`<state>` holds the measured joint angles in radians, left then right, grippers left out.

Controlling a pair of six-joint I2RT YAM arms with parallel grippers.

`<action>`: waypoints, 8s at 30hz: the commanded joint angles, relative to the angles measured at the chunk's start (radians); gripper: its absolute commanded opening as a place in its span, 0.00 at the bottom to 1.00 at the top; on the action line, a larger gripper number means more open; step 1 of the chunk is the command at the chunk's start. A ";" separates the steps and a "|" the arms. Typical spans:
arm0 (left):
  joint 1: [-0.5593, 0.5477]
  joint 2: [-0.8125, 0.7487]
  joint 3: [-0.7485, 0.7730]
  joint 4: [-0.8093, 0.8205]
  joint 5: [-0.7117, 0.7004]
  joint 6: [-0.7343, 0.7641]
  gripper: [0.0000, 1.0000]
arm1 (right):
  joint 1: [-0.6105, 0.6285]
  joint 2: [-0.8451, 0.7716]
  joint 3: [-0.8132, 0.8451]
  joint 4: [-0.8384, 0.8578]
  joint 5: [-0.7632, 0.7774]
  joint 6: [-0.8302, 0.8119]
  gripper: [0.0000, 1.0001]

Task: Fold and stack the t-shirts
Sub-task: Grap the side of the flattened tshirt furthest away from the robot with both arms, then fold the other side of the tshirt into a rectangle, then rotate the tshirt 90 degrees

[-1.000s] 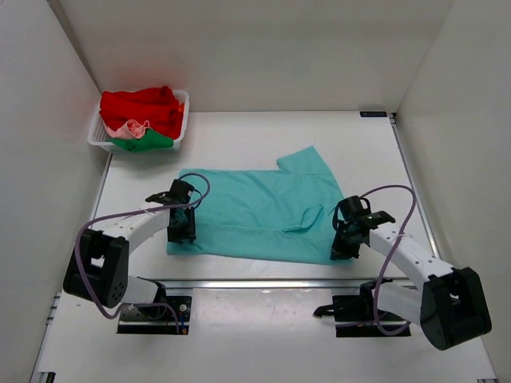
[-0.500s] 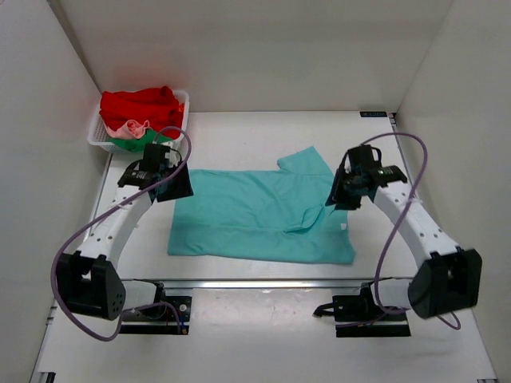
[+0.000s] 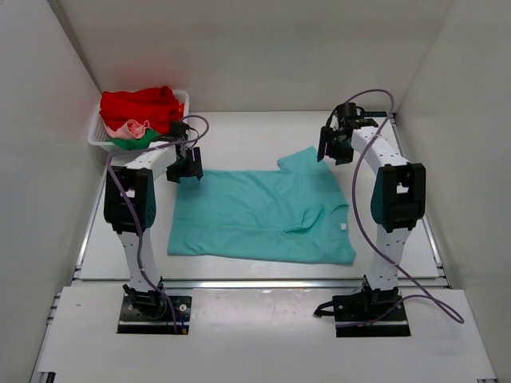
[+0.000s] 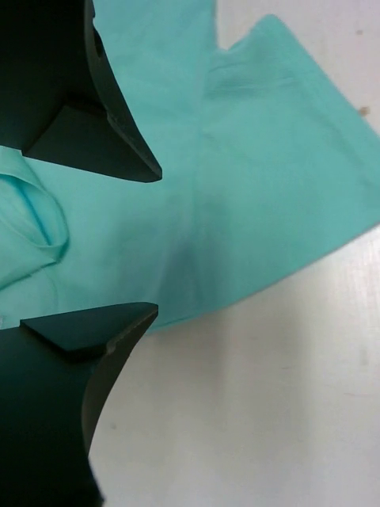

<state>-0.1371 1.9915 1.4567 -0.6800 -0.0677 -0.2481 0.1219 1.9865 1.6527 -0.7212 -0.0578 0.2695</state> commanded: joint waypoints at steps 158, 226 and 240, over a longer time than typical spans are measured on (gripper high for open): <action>-0.041 -1.182 -1.016 0.490 -0.103 0.204 0.20 | 0.223 -0.988 -0.938 -0.049 -0.320 0.008 0.00; -0.251 -0.196 -0.018 0.099 0.516 -0.177 0.12 | 0.353 -0.399 -0.375 0.247 -0.249 0.049 0.00; -0.306 0.295 0.477 -0.035 0.476 -0.160 0.08 | 0.722 -0.313 -0.713 0.556 -0.416 0.243 0.01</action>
<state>-0.4522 2.2734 1.8290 -0.6559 0.4137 -0.4225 0.8196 1.6215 0.8955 -0.2291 -0.4564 0.4988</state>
